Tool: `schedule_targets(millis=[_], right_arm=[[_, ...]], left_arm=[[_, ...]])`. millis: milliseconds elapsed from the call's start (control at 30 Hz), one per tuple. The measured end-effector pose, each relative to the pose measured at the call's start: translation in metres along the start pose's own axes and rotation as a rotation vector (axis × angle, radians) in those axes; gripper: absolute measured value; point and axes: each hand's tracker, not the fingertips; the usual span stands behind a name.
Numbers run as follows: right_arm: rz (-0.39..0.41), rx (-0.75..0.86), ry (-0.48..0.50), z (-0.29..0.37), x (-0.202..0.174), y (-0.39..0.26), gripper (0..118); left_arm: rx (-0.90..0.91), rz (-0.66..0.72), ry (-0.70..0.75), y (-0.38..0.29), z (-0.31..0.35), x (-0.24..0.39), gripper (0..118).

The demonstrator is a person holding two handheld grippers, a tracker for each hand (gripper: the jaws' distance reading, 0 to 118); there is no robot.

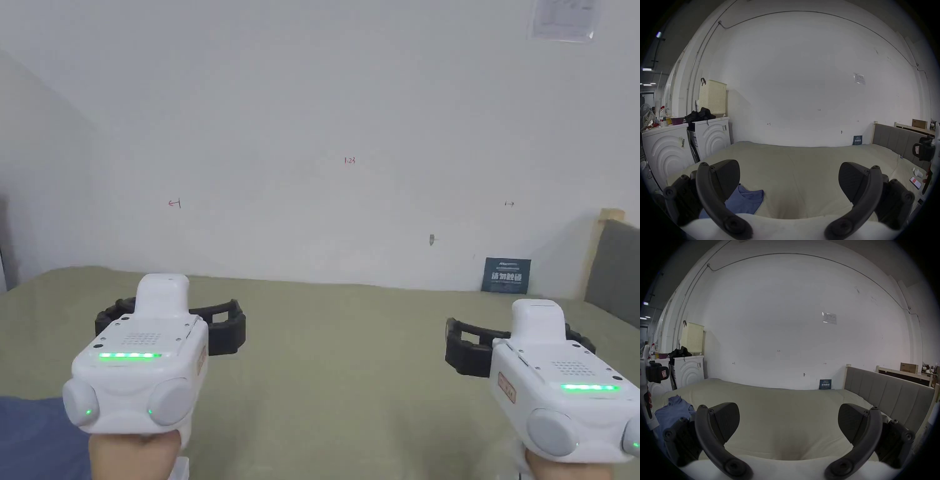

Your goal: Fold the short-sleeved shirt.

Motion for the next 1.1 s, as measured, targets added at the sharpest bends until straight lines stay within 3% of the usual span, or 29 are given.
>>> schedule_targets(millis=[233, 367, 600, 733, 967, 1000, 1100], right_arm=[[0.001, 0.002, 0.002, 0.004, 0.0, 0.003, 118], [-0.052, -0.048, 0.047, 0.001, 0.003, 0.001, 118], [-0.027, -0.026, -0.014, 0.003, 0.003, 0.004, 118], [-0.091, -0.008, -0.006, 0.005, 0.008, 0.007, 118], [-0.014, 0.007, 0.012, 0.003, 0.005, 0.001, 118], [-0.036, 0.0, 0.061, 0.003, 0.007, 0.001, 118], [-0.101, 0.012, 0.041, 0.008, 0.009, 0.002, 118]], left_arm=[[0.009, 0.002, -0.016, 0.004, 0.003, 0.005, 118], [0.027, -0.008, 0.007, 0.004, 0.001, 0.005, 118], [0.004, 0.015, 0.01, 0.004, -0.001, -0.001, 118], [-0.012, 0.021, 0.012, 0.005, -0.001, -0.004, 118], [0.004, 0.024, -0.003, 0.006, 0.005, -0.003, 118], [0.005, 0.021, -0.004, 0.006, 0.005, -0.003, 118], [0.01, -0.003, -0.018, 0.005, 0.004, 0.0, 118]])
